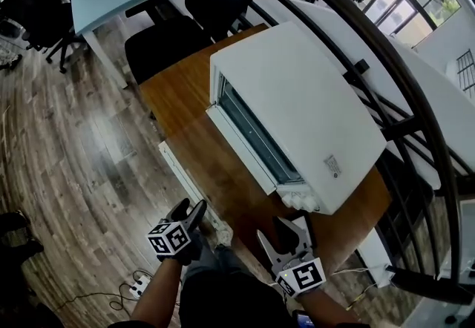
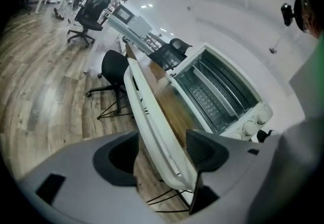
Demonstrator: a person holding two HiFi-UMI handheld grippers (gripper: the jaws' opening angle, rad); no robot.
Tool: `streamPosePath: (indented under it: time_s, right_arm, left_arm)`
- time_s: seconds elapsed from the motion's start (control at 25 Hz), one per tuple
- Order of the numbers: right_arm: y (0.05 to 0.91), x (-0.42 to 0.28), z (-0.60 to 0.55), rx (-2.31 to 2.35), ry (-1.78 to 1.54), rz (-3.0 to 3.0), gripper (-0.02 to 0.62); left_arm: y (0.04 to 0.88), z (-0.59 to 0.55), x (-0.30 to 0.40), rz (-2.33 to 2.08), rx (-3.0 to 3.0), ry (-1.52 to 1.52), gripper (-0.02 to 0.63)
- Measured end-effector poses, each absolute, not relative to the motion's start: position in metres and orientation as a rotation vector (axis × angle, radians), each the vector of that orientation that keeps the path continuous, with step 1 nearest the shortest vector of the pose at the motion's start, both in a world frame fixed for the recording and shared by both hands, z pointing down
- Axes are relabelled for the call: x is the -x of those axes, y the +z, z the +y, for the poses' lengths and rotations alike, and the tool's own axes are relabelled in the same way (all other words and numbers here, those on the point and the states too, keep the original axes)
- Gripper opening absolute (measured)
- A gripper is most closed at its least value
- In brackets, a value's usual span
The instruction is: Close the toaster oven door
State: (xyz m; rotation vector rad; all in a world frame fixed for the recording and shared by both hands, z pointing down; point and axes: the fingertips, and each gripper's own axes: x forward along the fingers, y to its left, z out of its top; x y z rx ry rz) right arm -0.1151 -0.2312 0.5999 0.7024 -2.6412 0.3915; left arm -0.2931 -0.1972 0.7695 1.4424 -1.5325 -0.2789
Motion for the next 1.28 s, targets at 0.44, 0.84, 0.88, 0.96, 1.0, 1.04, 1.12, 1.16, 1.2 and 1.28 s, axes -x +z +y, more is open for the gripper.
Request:
streamPosePath:
  time_s: [0.44, 0.84, 0.88, 0.96, 1.0, 1.04, 1.12, 1.16, 1.2, 1.28]
  right_arm:
    - [0.591, 0.119, -0.239, -0.707, 0.392, -2.658, 0.178]
    - [0.576, 0.139, -0.245, -0.656, 0.391, -2.732, 0.192]
    - [0.574, 0.141, -0.245, -0.652, 0.392, -2.74, 0.192]
    - [0.568, 0.144, -0.244, -0.644, 0.394, -2.757, 0.192]
    - [0.565, 0.146, -0.244, -0.639, 0.395, -2.765, 0.192]
    - [0.563, 0.147, -0.244, -0.635, 0.396, -2.773, 0.192]
    - [0.56, 0.15, -0.244, -0.624, 0.398, -2.786, 0.192]
    - [0.559, 0.152, -0.244, -0.617, 0.4, -2.792, 0.192]
    - [0.559, 0.153, -0.244, -0.609, 0.402, -2.797, 0.192]
    - [0.558, 0.156, -0.242, -0.591, 0.409, -2.806, 0.192]
  left_arm:
    - [0.76, -0.217, 0.278, -1.394, -1.435, -0.397, 0.275]
    - [0.711, -0.221, 0.282, -1.393, -1.482, -0.456, 0.275]
    - [0.702, -0.222, 0.282, -1.395, -1.501, -0.457, 0.27]
    - [0.686, -0.226, 0.282, -1.405, -1.541, -0.453, 0.257]
    - [0.677, -0.229, 0.282, -1.412, -1.56, -0.451, 0.255]
    - [0.669, -0.231, 0.283, -1.42, -1.577, -0.452, 0.255]
    - [0.653, -0.237, 0.286, -1.436, -1.605, -0.467, 0.24]
    - [0.645, -0.24, 0.287, -1.442, -1.615, -0.479, 0.238]
    - [0.638, -0.242, 0.288, -1.447, -1.622, -0.491, 0.236]
    - [0.627, -0.247, 0.291, -1.453, -1.63, -0.514, 0.235]
